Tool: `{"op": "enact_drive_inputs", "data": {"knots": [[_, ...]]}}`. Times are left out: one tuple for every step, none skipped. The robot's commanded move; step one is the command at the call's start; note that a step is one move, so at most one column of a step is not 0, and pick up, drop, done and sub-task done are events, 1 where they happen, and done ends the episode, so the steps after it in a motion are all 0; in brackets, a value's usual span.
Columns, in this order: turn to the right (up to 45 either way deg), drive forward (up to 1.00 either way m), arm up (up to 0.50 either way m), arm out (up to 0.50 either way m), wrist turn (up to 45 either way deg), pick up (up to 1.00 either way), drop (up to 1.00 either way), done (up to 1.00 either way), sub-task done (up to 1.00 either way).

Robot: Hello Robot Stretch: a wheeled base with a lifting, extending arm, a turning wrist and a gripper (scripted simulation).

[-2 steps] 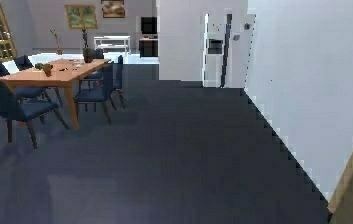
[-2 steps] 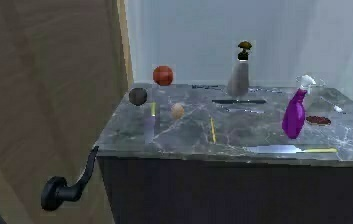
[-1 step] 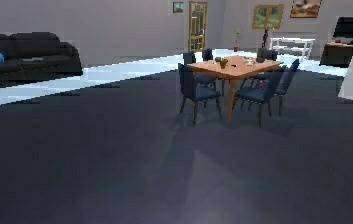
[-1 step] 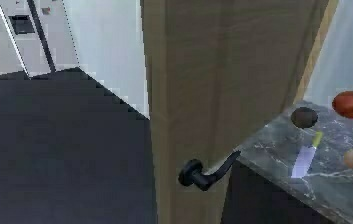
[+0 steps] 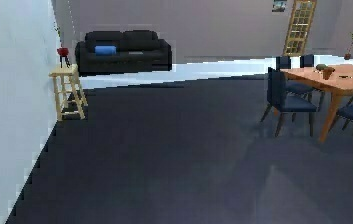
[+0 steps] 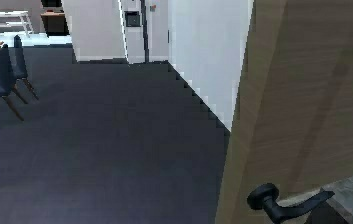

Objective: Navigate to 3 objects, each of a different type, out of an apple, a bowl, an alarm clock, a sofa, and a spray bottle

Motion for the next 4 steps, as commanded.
{"op": "enact_drive_inputs", "data": {"knots": [[-3.0, 0.0, 0.0, 0.0, 0.0, 0.0, 0.0, 0.0, 0.0], [0.0, 0.4, 0.0, 0.0, 0.0, 0.0, 0.0, 0.0, 0.0], [45.0, 0.0, 0.0, 0.0, 0.0, 0.0, 0.0, 0.0, 0.0], [12.0, 0.0, 0.0, 0.0, 0.0, 0.0, 0.0, 0.0, 0.0]]}}
